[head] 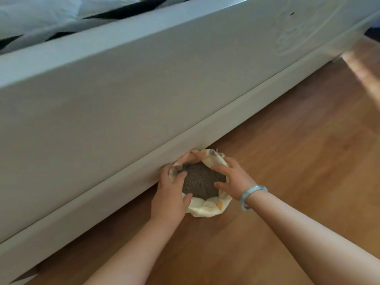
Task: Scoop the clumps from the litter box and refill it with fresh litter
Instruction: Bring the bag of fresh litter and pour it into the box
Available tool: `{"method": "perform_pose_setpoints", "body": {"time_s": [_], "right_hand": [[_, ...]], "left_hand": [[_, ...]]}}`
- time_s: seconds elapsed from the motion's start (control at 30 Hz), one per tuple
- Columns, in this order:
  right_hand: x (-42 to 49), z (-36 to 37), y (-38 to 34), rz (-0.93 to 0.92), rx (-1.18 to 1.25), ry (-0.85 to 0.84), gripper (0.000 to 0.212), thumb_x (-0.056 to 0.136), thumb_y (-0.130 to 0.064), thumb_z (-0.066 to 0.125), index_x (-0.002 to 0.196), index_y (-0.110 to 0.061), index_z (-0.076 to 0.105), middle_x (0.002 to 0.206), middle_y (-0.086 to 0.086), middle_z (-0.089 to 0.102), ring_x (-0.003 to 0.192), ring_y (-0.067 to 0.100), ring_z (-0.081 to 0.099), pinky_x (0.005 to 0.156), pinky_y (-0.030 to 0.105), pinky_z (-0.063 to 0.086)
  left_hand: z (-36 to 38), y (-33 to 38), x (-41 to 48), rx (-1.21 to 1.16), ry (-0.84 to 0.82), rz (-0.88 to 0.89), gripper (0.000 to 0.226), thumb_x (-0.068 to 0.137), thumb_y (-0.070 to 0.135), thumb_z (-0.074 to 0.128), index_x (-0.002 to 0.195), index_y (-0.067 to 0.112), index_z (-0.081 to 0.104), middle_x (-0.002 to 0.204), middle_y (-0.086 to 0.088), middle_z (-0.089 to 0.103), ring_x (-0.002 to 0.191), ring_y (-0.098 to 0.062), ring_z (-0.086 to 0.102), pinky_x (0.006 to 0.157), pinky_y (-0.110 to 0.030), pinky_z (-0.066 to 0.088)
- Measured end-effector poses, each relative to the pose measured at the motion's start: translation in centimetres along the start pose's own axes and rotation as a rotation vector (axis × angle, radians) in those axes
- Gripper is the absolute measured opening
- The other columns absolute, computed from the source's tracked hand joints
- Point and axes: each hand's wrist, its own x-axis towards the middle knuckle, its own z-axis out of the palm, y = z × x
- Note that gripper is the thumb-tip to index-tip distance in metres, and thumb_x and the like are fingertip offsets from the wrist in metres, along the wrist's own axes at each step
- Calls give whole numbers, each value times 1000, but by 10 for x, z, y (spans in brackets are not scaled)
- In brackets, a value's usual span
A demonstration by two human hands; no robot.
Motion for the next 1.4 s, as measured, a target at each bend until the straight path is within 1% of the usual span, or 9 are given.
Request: {"method": "perform_pose_setpoints", "body": {"time_s": [0.13,0.23,0.33,0.53,0.63,0.77,1.1,1.3,1.4], "right_hand": [[1,7,-3,20,117,-3,51,82,-26,69,129,-32,51,148,-1,21,131,21,33,107,28,32],[1,11,0,40,128,-1,53,81,-23,70,128,-33,49,148,-3,19,126,20,37,102,28,38],[3,10,6,36,74,26,54,81,-13,67,128,-32,49,144,-5,27,120,18,43,92,22,41],[-9,-1,17,32,185,102,52,80,-6,68,124,-31,54,119,-11,40,107,12,45,84,20,44],[-19,-11,24,43,280,141,50,77,-7,72,120,-30,57,112,-11,42,102,9,44,82,18,41],[-49,-38,24,102,318,188,49,75,-6,73,118,-27,59,112,-9,43,100,9,45,80,18,39],[-202,-226,-22,281,368,275,50,69,0,70,112,-24,63,106,-8,46,93,10,50,78,16,37],[-294,-380,-53,352,398,380,51,68,1,69,112,-23,63,106,-4,47,92,12,52,81,22,43],[-331,-458,-61,376,402,435,51,69,1,69,114,-21,63,105,-6,45,91,10,49,80,19,40]], "left_hand": [[9,1,-1,-120,-56,-136,59,85,36,64,137,38,36,149,1,13,133,-21,35,95,-33,46],[13,-4,3,-207,-146,-236,58,87,43,58,139,39,32,136,-3,43,120,-21,48,85,-28,43],[15,-9,7,-211,-107,-224,58,86,47,58,138,37,35,128,2,54,115,-17,53,83,-28,44],[12,8,7,-446,-112,-167,76,80,5,63,141,40,34,140,8,45,127,-12,45,99,-27,42],[6,17,10,-533,-116,-163,83,77,1,66,140,43,35,141,12,44,129,-9,42,104,-33,42],[-18,51,3,-554,-187,-157,83,76,-2,64,140,43,36,139,14,45,128,-8,42,103,-28,40],[-183,238,-53,-321,-395,-46,80,73,2,54,139,43,37,134,3,51,113,-21,53,88,-27,43],[-303,379,-74,-270,-389,71,81,68,0,55,137,39,42,128,2,58,106,-21,58,89,-32,48],[-355,452,-78,-275,-361,112,80,65,1,58,135,38,46,119,1,63,99,-22,61,84,-30,49]]}}
